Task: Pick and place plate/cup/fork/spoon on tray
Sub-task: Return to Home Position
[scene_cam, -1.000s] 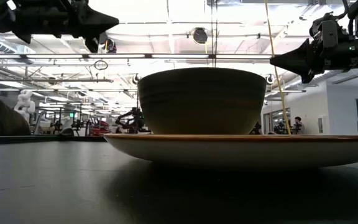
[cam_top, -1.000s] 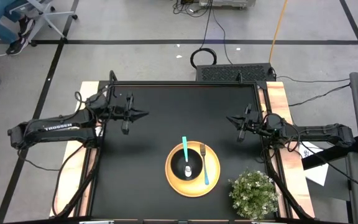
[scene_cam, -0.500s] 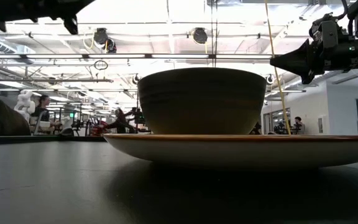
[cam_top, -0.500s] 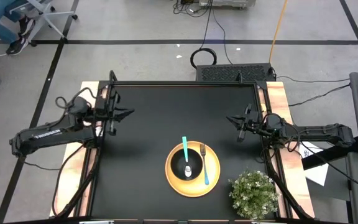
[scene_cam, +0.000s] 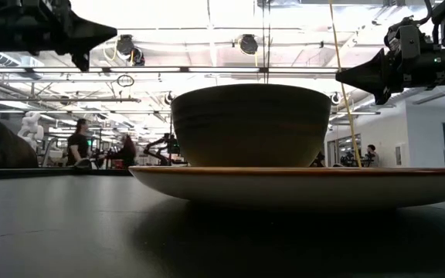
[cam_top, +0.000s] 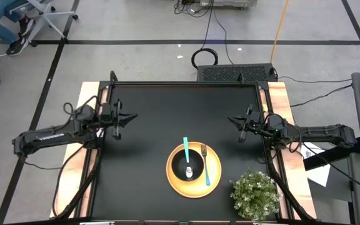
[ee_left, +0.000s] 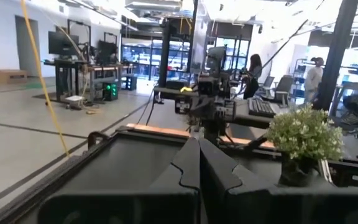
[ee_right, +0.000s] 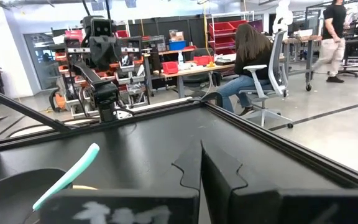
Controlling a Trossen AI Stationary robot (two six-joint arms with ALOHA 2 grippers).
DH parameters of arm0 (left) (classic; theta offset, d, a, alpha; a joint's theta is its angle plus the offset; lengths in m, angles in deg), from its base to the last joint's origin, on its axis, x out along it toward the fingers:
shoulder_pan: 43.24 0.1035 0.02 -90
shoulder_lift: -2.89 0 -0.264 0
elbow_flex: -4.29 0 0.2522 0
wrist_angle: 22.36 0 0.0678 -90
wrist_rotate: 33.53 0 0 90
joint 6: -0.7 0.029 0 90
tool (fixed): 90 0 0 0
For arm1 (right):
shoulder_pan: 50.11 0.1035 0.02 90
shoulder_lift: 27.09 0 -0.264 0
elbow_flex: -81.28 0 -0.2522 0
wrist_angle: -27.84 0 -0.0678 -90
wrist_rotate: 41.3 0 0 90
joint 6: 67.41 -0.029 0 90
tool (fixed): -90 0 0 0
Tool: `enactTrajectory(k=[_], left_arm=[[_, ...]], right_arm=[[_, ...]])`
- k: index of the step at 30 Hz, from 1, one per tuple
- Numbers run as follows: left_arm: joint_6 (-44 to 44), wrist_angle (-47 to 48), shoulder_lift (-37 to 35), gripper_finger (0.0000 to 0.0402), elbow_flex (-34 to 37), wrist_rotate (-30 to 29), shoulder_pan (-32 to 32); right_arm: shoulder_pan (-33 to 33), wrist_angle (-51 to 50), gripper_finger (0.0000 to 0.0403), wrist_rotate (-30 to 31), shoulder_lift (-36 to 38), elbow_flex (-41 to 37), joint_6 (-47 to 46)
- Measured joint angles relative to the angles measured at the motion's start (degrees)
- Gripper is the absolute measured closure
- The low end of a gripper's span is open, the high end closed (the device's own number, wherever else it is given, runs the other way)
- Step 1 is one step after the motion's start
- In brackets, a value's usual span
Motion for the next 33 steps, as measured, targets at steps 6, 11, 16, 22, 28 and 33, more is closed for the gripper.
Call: enactTrajectory(k=[6, 11, 16, 22, 28, 33], left_arm=[[0.21, -3.29, -2.04, 0.0401, 4.48, -0.01, -0.89], [0.99, -4.12, -3.35, 0.0401, 7.63, 0.0, -1.17], [2.79, -3.69, -3.33, 0.0401, 9.41, 0.62, -1.17], [3.29, -2.62, -3.25, 0.0401, 11.14, 3.79, -1.37], [5.19, -1.7, -3.25, 0.0401, 11.14, 3.99, -3.98], [6.63, -2.99, -3.25, 0.0401, 11.14, 2.97, -7.37]], right_arm=[[0.0, 0.01, 0.0403, 0.0, 0.0, -0.01, 0.52], [-0.01, 0.53, 0.0403, 0.0, 0.0, -0.01, 1.05], [-0.01, 1.48, 0.0403, 0.0, 0.03, 0.0, 3.55], [0.03, 4.39, 0.0403, -4.9, 0.03, -0.02, 4.09], [0.26, 5.64, 0.0403, -11.82, 0.03, -0.01, 3.5], [2.78, 5.64, 0.0403, -11.82, 0.03, 0.0, 4.11]])
